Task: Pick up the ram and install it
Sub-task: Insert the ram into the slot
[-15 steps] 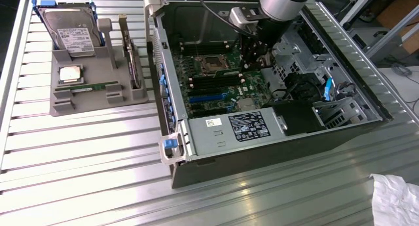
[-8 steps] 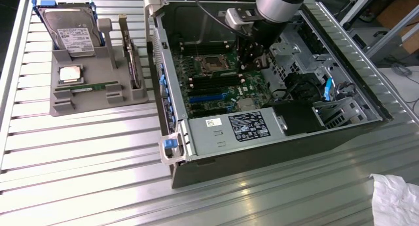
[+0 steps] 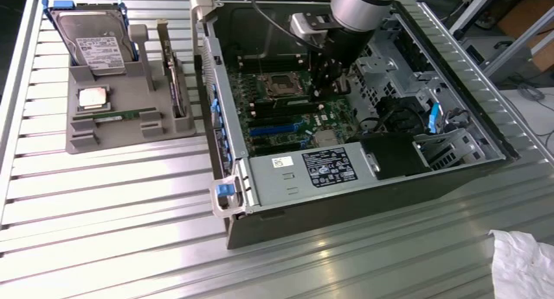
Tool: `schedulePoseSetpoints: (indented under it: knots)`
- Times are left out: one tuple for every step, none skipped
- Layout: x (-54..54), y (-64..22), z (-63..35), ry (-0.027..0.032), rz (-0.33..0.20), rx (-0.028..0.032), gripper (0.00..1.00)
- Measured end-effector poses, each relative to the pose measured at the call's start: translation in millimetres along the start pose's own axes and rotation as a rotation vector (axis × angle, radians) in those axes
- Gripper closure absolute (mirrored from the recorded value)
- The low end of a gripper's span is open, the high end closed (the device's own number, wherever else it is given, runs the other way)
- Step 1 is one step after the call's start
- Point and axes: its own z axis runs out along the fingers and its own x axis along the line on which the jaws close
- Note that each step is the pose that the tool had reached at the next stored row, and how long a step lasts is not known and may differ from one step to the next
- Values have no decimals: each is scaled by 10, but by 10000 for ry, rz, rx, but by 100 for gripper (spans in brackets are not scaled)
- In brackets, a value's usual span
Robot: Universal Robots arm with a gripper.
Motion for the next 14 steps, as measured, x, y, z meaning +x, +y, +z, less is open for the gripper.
schedulePoseSetpoints:
  knots:
    - [-2,27,9,12,51,1,87]
    - [-3,49,19,40,109,0,87]
    - [-4,63,30,69,200,-1,87]
    - [-6,69,38,93,257,-2,87]
    - [-12,76,45,101,281,-1,87]
    - [-23,83,52,113,299,-2,87]
    - [-35,91,58,122,312,-2,87]
    - [-62,97,66,143,332,-3,87]
    - [-75,102,72,158,343,-3,87]
    - [-81,112,80,168,360,-3,87]
    - [-84,132,88,177,383,-4,87]
    - [-86,147,94,183,397,-4,87]
    - [-88,166,102,190,414,-4,87]
    - [-89,187,113,201,434,-5,87]
